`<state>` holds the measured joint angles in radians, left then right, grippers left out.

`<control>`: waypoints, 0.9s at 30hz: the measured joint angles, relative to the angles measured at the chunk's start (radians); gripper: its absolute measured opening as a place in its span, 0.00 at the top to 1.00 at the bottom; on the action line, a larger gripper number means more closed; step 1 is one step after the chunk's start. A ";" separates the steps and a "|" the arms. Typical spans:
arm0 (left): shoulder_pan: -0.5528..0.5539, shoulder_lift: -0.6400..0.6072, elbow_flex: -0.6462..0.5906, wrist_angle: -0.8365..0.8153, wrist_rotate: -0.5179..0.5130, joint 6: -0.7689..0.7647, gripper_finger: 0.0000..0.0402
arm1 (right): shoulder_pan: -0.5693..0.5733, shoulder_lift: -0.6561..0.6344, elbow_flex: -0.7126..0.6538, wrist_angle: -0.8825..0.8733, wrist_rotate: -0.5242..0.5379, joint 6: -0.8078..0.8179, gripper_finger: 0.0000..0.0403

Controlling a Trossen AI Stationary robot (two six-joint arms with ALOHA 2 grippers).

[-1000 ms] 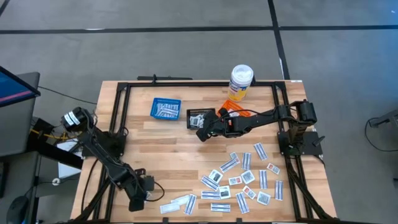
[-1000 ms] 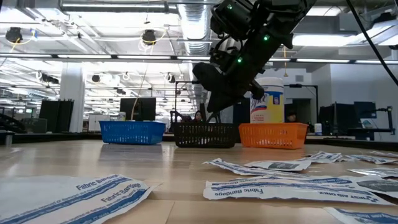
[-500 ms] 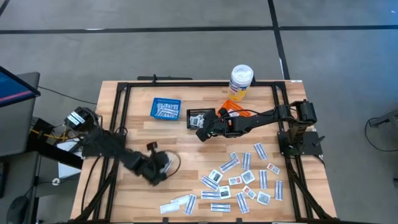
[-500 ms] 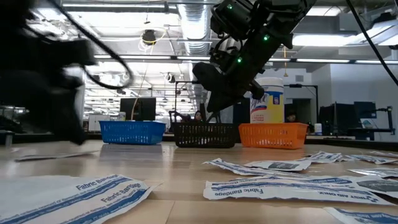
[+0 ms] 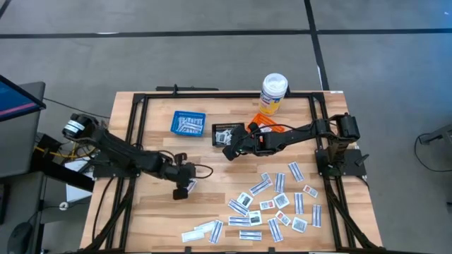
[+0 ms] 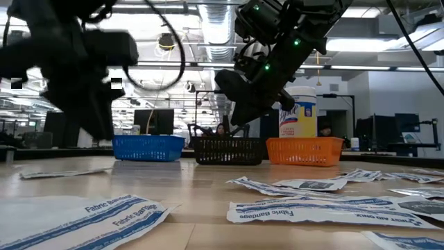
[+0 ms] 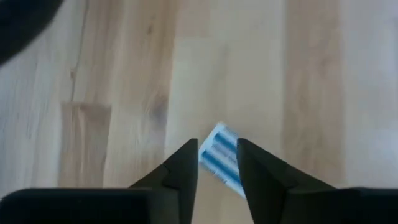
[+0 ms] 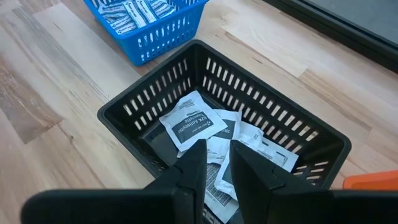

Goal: Pick & Place First Aid Supplies
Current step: Put the bandage into the blue container

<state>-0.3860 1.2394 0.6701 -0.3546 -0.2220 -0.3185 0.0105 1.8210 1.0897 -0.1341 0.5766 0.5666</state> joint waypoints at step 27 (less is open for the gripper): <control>0.107 0.188 0.005 0.069 0.172 0.203 0.96 | 0.000 0.000 0.000 0.000 0.000 0.000 0.84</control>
<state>-0.2788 1.4278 0.6750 -0.2859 -0.0504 -0.1158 0.0105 1.8210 1.0897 -0.1341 0.5766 0.5670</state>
